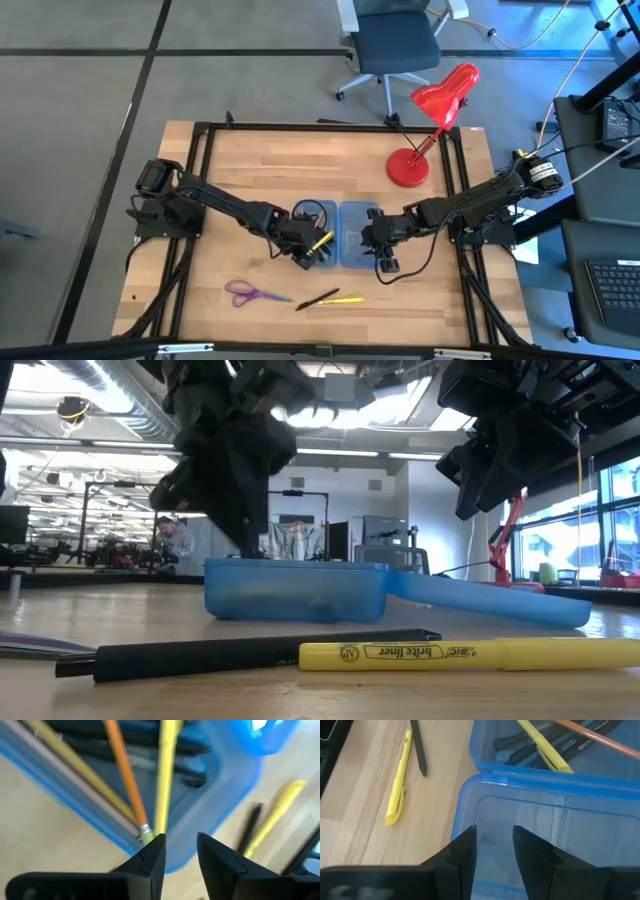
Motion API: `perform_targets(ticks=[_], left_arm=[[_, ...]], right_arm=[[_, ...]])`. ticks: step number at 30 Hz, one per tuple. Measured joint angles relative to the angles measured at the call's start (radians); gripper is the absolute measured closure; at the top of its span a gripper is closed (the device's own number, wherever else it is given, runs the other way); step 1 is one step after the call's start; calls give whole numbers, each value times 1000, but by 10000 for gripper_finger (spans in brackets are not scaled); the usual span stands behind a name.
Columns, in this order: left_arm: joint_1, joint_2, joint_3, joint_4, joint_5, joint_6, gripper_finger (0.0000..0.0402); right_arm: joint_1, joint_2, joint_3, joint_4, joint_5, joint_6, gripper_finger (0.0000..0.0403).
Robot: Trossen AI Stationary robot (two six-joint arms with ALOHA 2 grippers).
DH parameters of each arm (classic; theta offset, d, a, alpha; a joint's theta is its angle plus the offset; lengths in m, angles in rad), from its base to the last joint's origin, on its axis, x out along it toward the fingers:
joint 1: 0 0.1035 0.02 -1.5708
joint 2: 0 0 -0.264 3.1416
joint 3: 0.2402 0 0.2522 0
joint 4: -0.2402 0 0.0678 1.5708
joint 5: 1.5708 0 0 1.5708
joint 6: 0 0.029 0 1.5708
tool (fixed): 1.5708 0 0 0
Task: Pick & place school supplies into a supply box
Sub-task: Put the yellow pen into the blue supply box
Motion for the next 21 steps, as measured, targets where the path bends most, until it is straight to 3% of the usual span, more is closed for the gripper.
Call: perform_targets(ticks=[4, 8, 13, 16, 21], left_arm=[[-6, -45, 0, -1, -53, 71, 299], [-47, -82, 0, -10, -140, 242, 301], [-140, -90, 0, -10, -343, 454, 298], [-197, -82, 0, 9, -485, 540, 298], [-285, -80, 0, 53, -620, 654, 301]], right_arm=[[0, 0, 0, 6, 0, 5, 271], [4, 0, 0, 83, -20, 30, 271], [30, 0, 0, 226, -87, 23, 271], [57, 0, 5, 274, -84, -64, 271], [128, 0, 71, 241, 8, -133, 271]])
